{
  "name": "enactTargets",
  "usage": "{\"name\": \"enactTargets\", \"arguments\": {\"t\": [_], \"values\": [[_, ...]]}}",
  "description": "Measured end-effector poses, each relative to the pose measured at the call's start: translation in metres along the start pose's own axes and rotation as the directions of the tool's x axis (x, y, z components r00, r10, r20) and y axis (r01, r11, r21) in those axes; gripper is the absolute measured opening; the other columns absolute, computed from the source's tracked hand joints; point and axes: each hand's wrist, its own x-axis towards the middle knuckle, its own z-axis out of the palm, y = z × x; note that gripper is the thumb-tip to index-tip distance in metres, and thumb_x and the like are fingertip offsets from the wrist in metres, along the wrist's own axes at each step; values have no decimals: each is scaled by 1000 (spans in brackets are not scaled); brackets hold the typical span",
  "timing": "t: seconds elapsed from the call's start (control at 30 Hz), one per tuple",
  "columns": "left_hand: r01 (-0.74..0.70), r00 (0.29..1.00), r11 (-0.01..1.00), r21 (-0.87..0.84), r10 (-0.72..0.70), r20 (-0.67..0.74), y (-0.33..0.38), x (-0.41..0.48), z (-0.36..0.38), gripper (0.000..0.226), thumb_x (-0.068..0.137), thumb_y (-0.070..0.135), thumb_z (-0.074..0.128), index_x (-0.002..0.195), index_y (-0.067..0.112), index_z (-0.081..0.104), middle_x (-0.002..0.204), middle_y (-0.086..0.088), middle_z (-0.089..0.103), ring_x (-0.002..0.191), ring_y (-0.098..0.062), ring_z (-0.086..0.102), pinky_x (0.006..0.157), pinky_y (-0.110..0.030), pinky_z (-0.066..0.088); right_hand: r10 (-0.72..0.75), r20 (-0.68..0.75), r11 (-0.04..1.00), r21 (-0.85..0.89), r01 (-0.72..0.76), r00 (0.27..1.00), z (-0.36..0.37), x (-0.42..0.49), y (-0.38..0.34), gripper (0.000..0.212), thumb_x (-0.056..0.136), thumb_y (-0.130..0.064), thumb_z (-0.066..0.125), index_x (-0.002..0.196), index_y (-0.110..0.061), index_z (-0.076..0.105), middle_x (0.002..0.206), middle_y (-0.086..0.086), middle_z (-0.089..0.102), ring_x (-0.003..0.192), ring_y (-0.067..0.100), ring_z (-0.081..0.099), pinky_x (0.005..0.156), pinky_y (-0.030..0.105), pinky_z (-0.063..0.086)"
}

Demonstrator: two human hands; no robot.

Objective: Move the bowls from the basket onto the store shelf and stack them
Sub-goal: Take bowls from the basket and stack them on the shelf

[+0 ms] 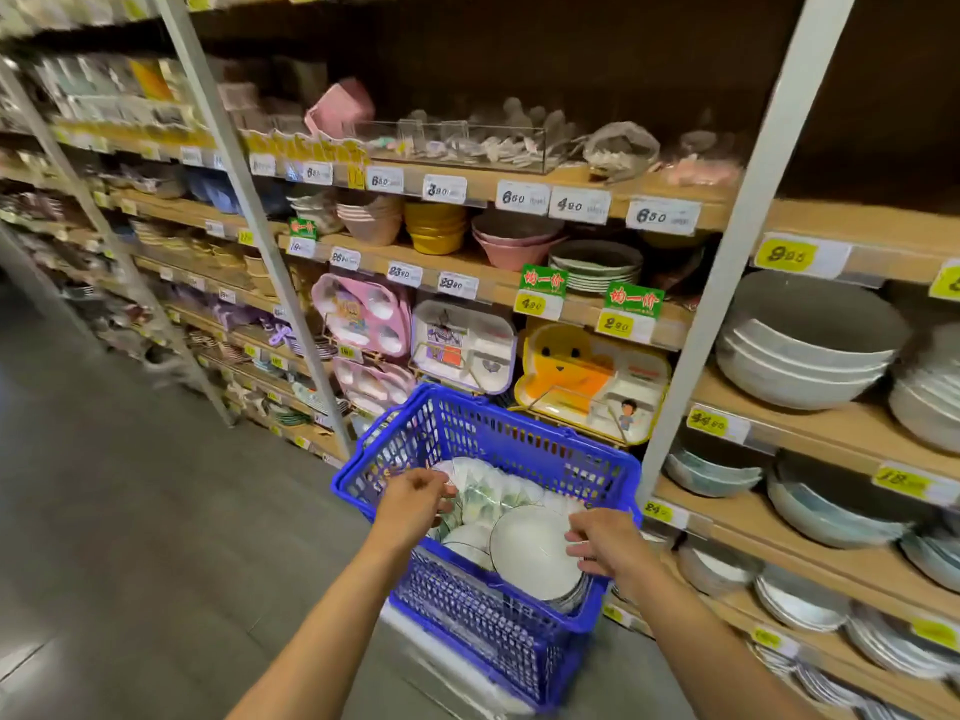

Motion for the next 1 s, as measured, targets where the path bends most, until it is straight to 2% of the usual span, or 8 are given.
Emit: {"name": "enactTargets", "arguments": {"t": [0.13, 0.23, 0.37, 0.5, 0.6, 0.7, 0.83, 1.0], "values": [[59, 996, 996, 72, -64, 65, -15, 30, 6, 19, 100, 11, 46, 86, 11, 60, 91, -10, 68, 73, -19, 60, 62, -25, 45, 146, -59, 989, -28, -147, 988, 14, 20, 23, 14, 87, -4, 51, 74, -10, 50, 65, 6, 45, 49, 18, 45, 43, 20, 39], [77, 990, 986, 145, -93, 103, -22, 59, 19, 16, 99, 10, 47, 89, 10, 59, 89, -9, 65, 66, -15, 58, 57, -22, 43, 199, -118, 972, -100, -211, 973, 20, 40, 33, 3, 86, -1, 55, 86, -3, 52, 75, 12, 47, 57, 23, 50, 43, 24, 41], [103, 981, 951, 291, -145, 128, -33, 103, 44, 13, 95, 10, 50, 96, 5, 62, 94, -14, 66, 74, -22, 60, 60, -25, 46, 167, -163, 910, -355, -215, 972, 25, 70, 42, 40, 89, -14, 56, 124, 2, 46, 119, 19, 55, 102, 30, 55, 81, 34, 48], [104, 950, 843, 527, -241, 198, -52, 142, 71, 34, 91, 10, 58, 124, 1, 56, 117, -21, 66, 109, -33, 62, 91, -35, 48, 63, -125, 752, -647, -129, 990, 28, 98, 41, 51, 94, -18, 48, 139, 2, 33, 143, 20, 40, 130, 33, 43, 100, 32, 41], [120, 901, 787, 605, -343, 267, -68, 158, 89, 48, 91, 13, 60, 136, 3, 45, 127, -16, 59, 106, -26, 57, 86, -26, 43, -3, -111, 610, -788, -87, 994, 28, 118, 41, 46, 95, -14, 45, 137, -1, 35, 143, 19, 38, 130, 32, 43, 101, 33, 42], [154, 826, 745, 650, -458, 329, -89, 167, 103, 55, 92, 13, 58, 142, 3, 36, 129, -17, 56, 108, -29, 58, 77, -26, 47, -5, -111, 483, -871, -94, 994, 29, 132, 43, 38, 97, -9, 42, 135, -4, 43, 141, 16, 44, 128, 28, 48, 102, 33, 42], [121, 750, 696, 708, -531, 394, -113, 172, 113, 45, 91, 10, 56, 134, 4, 44, 126, -14, 59, 98, -22, 55, 79, -29, 49, -22, -148, 295, -946, -135, 989, 34, 141, 48, 42, 96, 0, 41, 138, -3, 39, 140, 19, 46, 123, 28, 54, 98, 36, 46], [33, 752, 693, 720, -492, 439, -126, 191, 115, 42, 92, 5, 44, 134, 5, 48, 124, -19, 60, 111, -35, 59, 88, -40, 52, -42, -168, 228, -961, -154, 985, 39, 145, 54, 55, 91, 8, 43, 143, 0, 28, 141, 25, 44, 113, 34, 61, 87, 41, 52]]}}
